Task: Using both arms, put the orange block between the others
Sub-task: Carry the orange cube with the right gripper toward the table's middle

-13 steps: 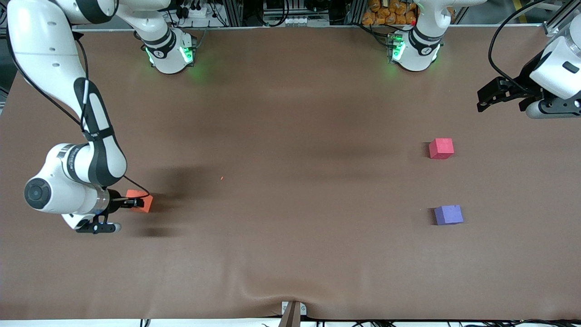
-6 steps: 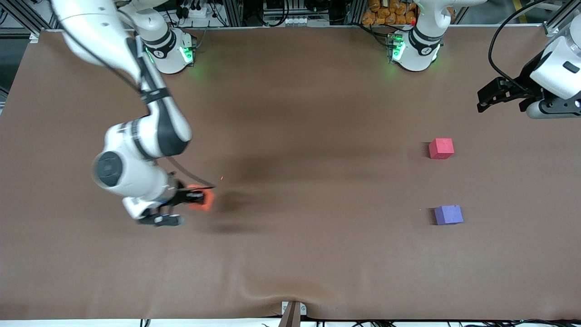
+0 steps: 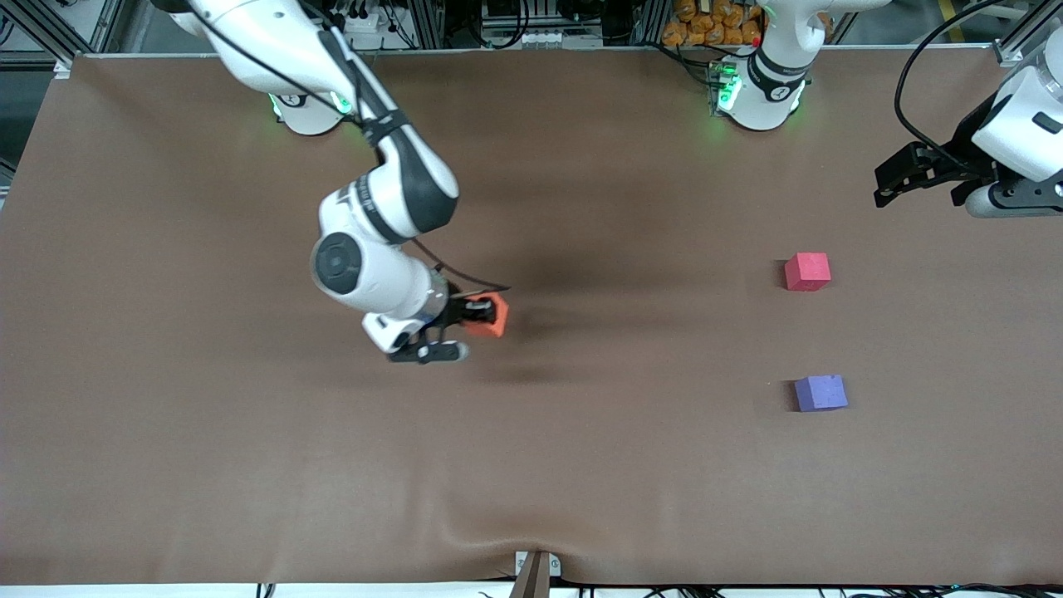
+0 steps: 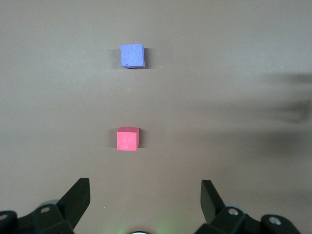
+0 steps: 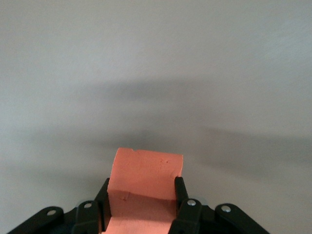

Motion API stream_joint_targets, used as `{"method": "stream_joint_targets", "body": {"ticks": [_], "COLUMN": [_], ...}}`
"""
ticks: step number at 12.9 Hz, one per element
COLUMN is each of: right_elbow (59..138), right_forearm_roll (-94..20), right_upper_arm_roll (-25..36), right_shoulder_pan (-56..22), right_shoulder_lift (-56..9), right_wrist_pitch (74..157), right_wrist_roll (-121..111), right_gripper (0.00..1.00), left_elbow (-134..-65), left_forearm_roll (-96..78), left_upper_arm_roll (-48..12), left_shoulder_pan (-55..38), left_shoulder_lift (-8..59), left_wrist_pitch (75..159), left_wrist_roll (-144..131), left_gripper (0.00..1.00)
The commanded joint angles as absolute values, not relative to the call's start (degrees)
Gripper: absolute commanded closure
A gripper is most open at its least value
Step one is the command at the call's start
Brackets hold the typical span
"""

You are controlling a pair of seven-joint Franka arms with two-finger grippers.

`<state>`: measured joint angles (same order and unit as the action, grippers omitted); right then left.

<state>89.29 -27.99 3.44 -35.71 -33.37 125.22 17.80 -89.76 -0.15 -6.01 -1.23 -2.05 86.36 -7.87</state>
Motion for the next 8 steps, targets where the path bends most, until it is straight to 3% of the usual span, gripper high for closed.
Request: {"method": "stream_joint_targets", "body": {"ticks": [1,8], "right_elbow": [88.33,85.26], "right_forearm_roll": [-30.49,-35.76], "right_upper_arm_roll": [5.10,5.27], "right_shoulder_pan": [-41.29,-48.68], "right_shoulder_lift": [-36.46,-42.27], "right_wrist_pitch": [129.71,134.89], "right_wrist_roll": [18.28,19.33], "right_gripper": [0.63,0.59], "left_elbow": [-88.86,-88.95], "left_forearm_roll": [-0.88,-0.97], "left_upper_arm_roll": [-6.50,-6.50], "left_shoulder_pan": [-0.70,-0.79], "left_shoulder_lift": [-1.67,-1.50], "left_wrist_pitch": [86.40,86.40], "left_wrist_roll": [-8.00,-8.00], "left_gripper": [0.00,0.00]}}
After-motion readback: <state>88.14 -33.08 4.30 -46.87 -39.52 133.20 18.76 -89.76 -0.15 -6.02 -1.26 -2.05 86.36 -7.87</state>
